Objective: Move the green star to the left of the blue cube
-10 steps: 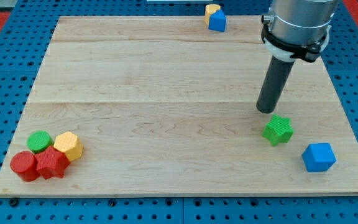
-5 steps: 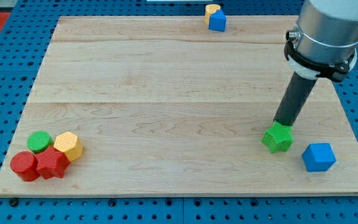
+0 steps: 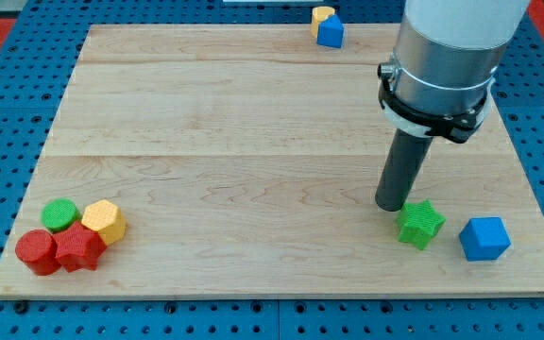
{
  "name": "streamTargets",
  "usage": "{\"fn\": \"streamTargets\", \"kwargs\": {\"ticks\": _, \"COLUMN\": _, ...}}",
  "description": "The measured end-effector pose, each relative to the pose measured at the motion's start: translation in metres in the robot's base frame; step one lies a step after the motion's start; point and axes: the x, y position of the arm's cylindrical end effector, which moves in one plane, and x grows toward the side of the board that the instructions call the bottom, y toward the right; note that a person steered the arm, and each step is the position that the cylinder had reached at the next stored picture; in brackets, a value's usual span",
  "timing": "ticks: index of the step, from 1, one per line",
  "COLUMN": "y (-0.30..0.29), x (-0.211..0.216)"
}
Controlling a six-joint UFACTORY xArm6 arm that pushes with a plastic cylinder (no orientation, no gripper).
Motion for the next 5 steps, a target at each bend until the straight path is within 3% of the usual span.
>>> {"fn": "streamTargets", "kwargs": {"ticks": 5, "y": 0.001, "x": 0.032}}
